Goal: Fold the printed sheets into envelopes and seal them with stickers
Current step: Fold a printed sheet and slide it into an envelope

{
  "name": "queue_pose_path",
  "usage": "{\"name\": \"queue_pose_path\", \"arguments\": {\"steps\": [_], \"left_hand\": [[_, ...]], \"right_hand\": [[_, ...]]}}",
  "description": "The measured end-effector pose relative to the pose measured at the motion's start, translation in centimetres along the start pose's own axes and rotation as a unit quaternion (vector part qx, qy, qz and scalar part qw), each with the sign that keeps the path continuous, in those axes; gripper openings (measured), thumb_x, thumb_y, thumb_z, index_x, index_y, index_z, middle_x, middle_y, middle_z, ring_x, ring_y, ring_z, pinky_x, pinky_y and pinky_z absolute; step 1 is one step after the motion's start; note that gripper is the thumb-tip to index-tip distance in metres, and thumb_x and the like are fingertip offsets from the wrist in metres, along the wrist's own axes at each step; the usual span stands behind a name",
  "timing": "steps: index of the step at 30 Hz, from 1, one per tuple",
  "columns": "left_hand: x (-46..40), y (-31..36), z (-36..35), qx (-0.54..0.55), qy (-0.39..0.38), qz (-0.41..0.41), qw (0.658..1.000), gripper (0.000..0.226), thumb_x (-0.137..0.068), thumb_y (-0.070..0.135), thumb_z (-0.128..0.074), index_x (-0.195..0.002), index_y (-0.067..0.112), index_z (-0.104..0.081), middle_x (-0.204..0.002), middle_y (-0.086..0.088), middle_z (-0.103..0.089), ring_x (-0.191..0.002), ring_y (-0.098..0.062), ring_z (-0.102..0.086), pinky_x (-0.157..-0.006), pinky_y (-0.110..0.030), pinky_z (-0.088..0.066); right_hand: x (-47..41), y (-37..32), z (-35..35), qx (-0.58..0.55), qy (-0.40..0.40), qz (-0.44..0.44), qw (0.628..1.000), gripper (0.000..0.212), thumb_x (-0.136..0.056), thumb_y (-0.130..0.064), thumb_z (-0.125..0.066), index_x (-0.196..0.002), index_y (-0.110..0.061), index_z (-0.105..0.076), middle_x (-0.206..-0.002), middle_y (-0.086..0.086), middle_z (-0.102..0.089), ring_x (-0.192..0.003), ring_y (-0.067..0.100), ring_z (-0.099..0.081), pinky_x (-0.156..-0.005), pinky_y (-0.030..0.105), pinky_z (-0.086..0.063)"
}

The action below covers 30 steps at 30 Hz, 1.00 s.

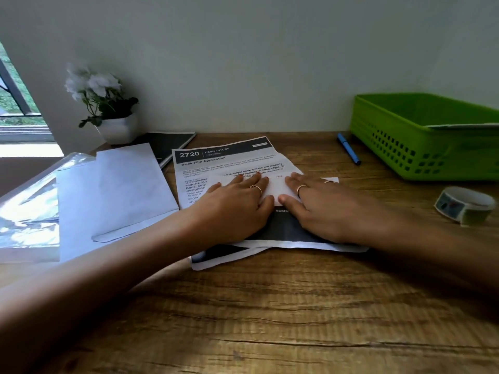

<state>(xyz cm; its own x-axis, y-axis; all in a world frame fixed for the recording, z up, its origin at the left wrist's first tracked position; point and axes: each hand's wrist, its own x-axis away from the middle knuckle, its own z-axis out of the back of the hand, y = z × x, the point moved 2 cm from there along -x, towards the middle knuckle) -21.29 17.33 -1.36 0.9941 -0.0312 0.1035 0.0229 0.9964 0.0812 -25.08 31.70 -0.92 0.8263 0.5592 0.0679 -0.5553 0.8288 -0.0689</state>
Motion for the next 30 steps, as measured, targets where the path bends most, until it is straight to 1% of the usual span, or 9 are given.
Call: {"name": "queue_pose_path", "arguments": {"steps": [3,7,11,13,15,17,19,24,30], "left_hand": [[0.1,0.0,0.5,-0.022,-0.012,0.024,0.999,0.063,-0.096,0.054,-0.019,-0.149,0.024,-0.004,-0.158,0.008,-0.001,-0.145,-0.022,-0.006,-0.116,-0.05,-0.015],[0.4,-0.1,0.9,-0.049,-0.006,0.066,0.997,0.073,-0.09,0.065,-0.019,-0.149,0.024,-0.008,-0.158,0.006,-0.008,-0.141,-0.027,-0.021,-0.11,-0.055,-0.026],[0.8,-0.1,0.9,-0.068,-0.015,0.107,0.992,0.078,-0.086,0.071,-0.017,-0.149,0.027,-0.009,-0.157,0.0,-0.014,-0.139,-0.032,-0.025,-0.107,-0.06,-0.027],[0.9,0.0,1.1,-0.068,0.005,0.1,0.993,0.077,-0.086,0.071,-0.017,-0.149,0.025,-0.015,-0.156,-0.002,-0.02,-0.139,-0.029,-0.027,-0.108,-0.061,-0.023],[0.9,0.0,1.3,-0.048,0.036,0.075,0.995,0.072,-0.089,0.067,-0.017,-0.148,0.026,-0.016,-0.157,0.0,-0.016,-0.143,-0.024,-0.018,-0.112,-0.06,-0.012],[0.8,0.2,1.2,-0.036,0.059,0.035,0.997,0.066,-0.093,0.061,-0.016,-0.149,0.027,-0.01,-0.158,0.005,-0.005,-0.145,-0.016,-0.004,-0.115,-0.054,-0.002],[0.4,0.4,0.7,-0.018,0.061,0.003,0.998,0.061,-0.096,0.055,-0.016,-0.149,0.027,-0.006,-0.158,0.008,-0.001,-0.144,-0.01,0.001,-0.117,-0.047,0.001],[-0.4,0.8,-0.2,0.025,0.019,0.001,0.999,0.058,-0.098,0.049,-0.018,-0.15,0.027,-0.004,-0.158,0.009,0.002,-0.144,-0.009,0.004,-0.115,-0.041,0.0],[-0.5,0.8,0.0,0.03,0.006,0.002,1.0,0.057,-0.099,0.048,-0.018,-0.149,0.026,-0.002,-0.158,0.009,0.003,-0.144,-0.009,0.005,-0.116,-0.041,0.0]], "right_hand": [[0.6,0.5,0.3,0.01,0.006,-0.038,0.999,0.065,-0.096,-0.055,-0.017,-0.15,-0.019,-0.012,-0.159,-0.001,-0.011,-0.145,0.021,-0.016,-0.117,0.04,-0.018],[1.4,1.0,0.7,0.008,0.001,-0.069,0.998,0.065,-0.096,-0.055,-0.018,-0.15,-0.018,-0.014,-0.158,0.002,-0.016,-0.141,0.026,-0.025,-0.112,0.038,-0.026],[2.2,1.7,0.9,0.034,0.007,-0.103,0.994,0.07,-0.094,-0.061,-0.017,-0.146,-0.015,-0.026,-0.15,0.008,-0.034,-0.131,0.029,-0.04,-0.1,0.037,-0.036],[2.3,2.1,1.2,0.06,0.006,-0.115,0.992,0.073,-0.092,-0.064,-0.016,-0.143,-0.014,-0.034,-0.146,0.011,-0.04,-0.129,0.029,-0.042,-0.1,0.038,-0.036],[2.1,2.4,1.4,0.072,0.011,-0.107,0.992,0.074,-0.091,-0.065,-0.016,-0.144,-0.015,-0.032,-0.15,0.011,-0.032,-0.134,0.029,-0.035,-0.108,0.041,-0.029],[1.6,2.3,1.2,0.067,0.015,-0.071,0.995,0.071,-0.093,-0.062,-0.015,-0.148,-0.017,-0.021,-0.158,0.005,-0.012,-0.142,0.026,-0.021,-0.116,0.045,-0.015],[1.0,1.8,0.7,0.046,-0.002,-0.026,0.999,0.065,-0.096,-0.055,-0.014,-0.151,-0.019,-0.01,-0.16,0.001,0.001,-0.146,0.021,-0.008,-0.118,0.045,-0.004],[-0.4,1.1,0.2,-0.023,-0.049,0.023,0.998,0.056,-0.102,-0.04,-0.017,-0.151,-0.019,0.001,-0.159,-0.001,0.006,-0.146,0.012,0.004,-0.118,0.041,0.0],[-1.2,0.3,-0.2,-0.037,-0.063,0.077,0.994,0.055,-0.102,-0.037,-0.015,-0.15,-0.02,0.006,-0.159,-0.003,0.011,-0.145,0.009,0.008,-0.119,0.039,0.003]]}}
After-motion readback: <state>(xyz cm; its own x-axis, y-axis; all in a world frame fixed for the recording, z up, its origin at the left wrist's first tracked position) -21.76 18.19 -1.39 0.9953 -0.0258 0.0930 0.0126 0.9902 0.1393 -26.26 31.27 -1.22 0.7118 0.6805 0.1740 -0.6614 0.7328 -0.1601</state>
